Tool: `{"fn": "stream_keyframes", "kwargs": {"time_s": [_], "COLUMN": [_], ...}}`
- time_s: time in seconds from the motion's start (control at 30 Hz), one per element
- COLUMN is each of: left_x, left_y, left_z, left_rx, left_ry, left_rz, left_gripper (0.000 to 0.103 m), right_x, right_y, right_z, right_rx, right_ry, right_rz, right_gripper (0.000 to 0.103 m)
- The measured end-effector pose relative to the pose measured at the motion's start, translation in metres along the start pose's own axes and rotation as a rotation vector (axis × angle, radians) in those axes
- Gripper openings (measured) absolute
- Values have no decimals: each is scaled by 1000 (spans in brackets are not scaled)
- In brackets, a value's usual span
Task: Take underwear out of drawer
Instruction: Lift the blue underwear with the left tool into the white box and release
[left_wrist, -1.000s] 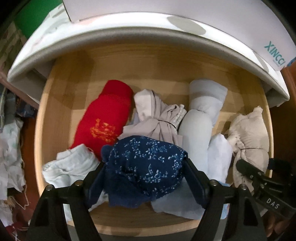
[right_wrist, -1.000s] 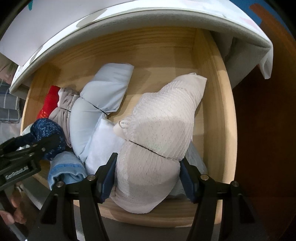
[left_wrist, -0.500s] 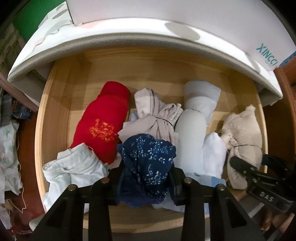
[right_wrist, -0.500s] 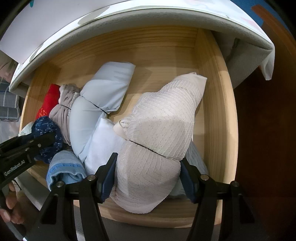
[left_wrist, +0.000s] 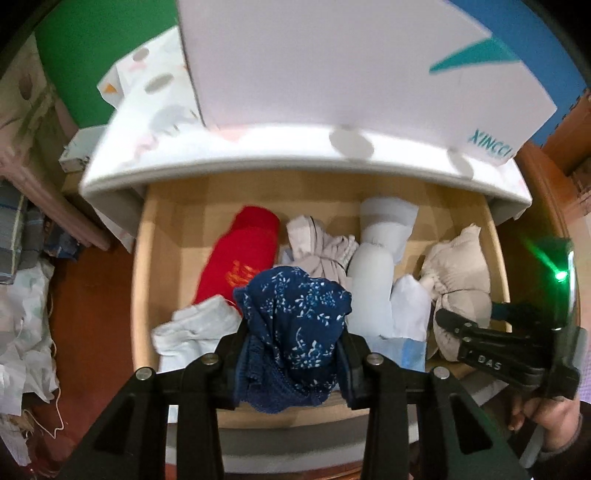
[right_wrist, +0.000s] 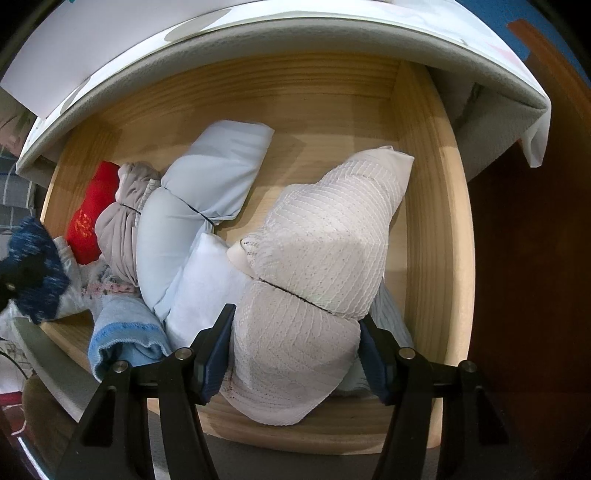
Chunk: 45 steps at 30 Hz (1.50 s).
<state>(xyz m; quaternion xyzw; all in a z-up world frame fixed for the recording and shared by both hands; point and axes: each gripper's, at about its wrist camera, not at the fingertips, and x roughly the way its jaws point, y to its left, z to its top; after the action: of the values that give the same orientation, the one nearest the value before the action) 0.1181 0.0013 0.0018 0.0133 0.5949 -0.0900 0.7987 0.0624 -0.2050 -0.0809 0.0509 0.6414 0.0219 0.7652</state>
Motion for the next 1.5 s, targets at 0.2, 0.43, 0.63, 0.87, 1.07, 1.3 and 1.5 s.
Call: {"fn": "stream_keyframes", "kwargs": {"time_s": [0.2, 0.43, 0.63, 0.87, 1.07, 1.3, 1.5], "left_x": [-42, -113, -170, -182, -142, -74, -41], "left_y": [4, 13, 12, -2, -21, -19, -9], "left_z": [11, 38, 78, 138, 184, 200, 201], "left_rx": [14, 15, 16, 35, 70, 62, 39], "left_ry": [-76, -215, -354, -420, -368, -246, -172], "left_rz": [11, 13, 31, 42, 50, 88, 103], "left_gripper": [38, 38, 38, 38, 38, 38, 41], "right_x": [1, 2, 2, 3, 3, 2, 3], "right_y": [3, 5, 5, 3, 1, -4, -6], "right_z": [-2, -2, -2, -3, -3, -4, -2], "right_rx": [-8, -12, -9, -2, 1, 10, 9], "right_ry": [-1, 0, -1, -1, -2, -2, 3], "right_rz": [-8, -10, -10, -4, -1, 16, 17], "right_gripper": [57, 57, 57, 57, 57, 57, 58]}}
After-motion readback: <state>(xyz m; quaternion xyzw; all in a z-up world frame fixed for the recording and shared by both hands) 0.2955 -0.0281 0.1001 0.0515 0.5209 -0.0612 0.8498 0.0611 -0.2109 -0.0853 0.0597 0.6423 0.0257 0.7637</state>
